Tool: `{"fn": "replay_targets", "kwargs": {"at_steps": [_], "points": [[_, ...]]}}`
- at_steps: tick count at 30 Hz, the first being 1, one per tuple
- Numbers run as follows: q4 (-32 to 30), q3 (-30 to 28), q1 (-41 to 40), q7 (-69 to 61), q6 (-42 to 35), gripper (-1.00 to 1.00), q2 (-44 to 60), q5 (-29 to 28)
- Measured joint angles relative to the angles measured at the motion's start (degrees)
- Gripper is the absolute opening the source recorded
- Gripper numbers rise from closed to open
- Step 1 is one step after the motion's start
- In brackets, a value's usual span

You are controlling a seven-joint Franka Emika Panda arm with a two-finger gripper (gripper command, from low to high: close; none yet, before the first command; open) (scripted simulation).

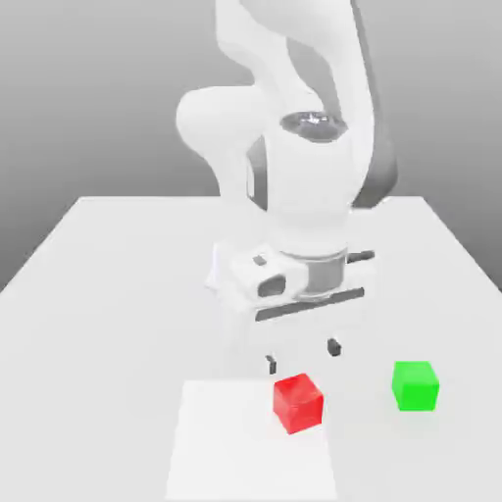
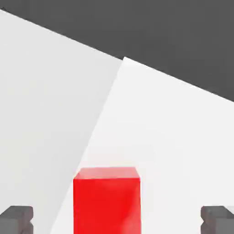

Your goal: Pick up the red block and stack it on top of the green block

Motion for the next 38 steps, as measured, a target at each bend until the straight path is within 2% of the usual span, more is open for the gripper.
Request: {"fn": "replay_targets", "kwargs": {"at_steps": [4,5,12,18,21,28,30,34,35,38], "points": [[0.97,-0.75,0.54,0.57,7.04,0.0,8.31,-0.92],[1.18,-0.94,0.69,0.67,8.33,-1.0,9.82,-1.05],[1.19,-0.87,0.59,0.85,8.39,-1.0,9.92,-1.26],[-0.41,-0.32,0.41,-0.18,-1.07,-1.0,-1.13,0.13],[0.05,1.98,1.98,-1.27,-4.46,-1.0,-4.07,0.65],[2.81,8.95,15.84,-4.8,-10.06,-1.0,-6.96,2.03],[3.36,9.66,17.34,-4.85,-9.38,-1.0,-5.71,1.5],[3.86,8.57,17.82,-2.08,-2.56,-1.0,1.76,-2.57],[3.96,8.01,18.11,-1.21,-0.7,1.0,3.79,-3.8],[3.96,8.01,18.11,-1.21,-0.7,1.0,3.79,-3.8]]}}
